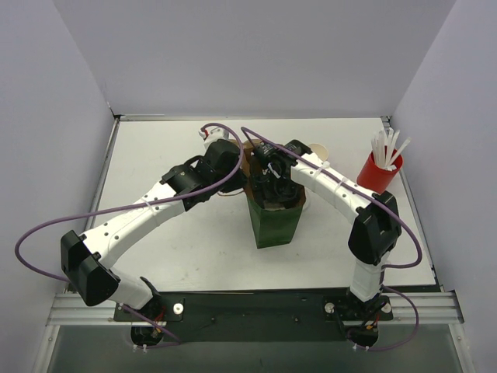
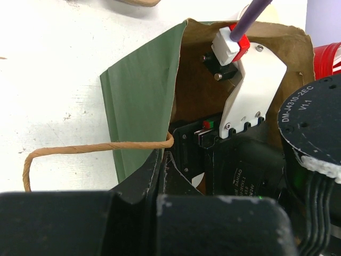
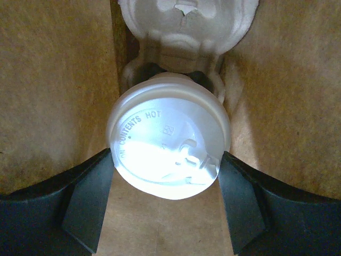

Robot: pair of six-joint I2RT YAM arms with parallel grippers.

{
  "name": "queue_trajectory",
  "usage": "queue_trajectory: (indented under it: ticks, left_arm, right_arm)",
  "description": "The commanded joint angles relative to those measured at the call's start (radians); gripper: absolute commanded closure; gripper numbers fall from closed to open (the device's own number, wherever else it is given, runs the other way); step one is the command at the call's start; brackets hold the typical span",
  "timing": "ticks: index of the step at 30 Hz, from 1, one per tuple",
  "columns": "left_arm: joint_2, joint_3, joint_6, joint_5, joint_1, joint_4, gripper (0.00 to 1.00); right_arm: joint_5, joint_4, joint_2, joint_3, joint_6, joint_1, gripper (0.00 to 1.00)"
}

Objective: Pack the takeout coffee

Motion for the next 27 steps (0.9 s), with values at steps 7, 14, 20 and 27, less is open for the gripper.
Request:
queue_trajectory:
  ticks: [7, 14, 20, 27]
  left_arm:
    - [0.019, 0.037, 0.004, 0.059, -0.008, -0.002, 1.00]
    - [0.017, 0.039, -0.001, 0.063, -0.008, -0.009, 1.00]
    - [0.020, 0.043, -0.004, 0.073, -0.008, -0.014, 1.00]
    - [0.020, 0.046, -0.004, 0.077, -0.008, -0.019, 1.00]
  right_arm:
    - [0.001, -0.028, 0.042, -0.004, 0.001, 0.009, 0.48]
    - [0.024, -0.011, 0.046, -0.012, 0.004, 0.009, 0.48]
    - [0.047, 0.010, 0.050, -0.030, 0.008, 0.009, 0.49]
    - [0.053, 0.024, 0.062, -0.049, 0.010, 0.009, 0.49]
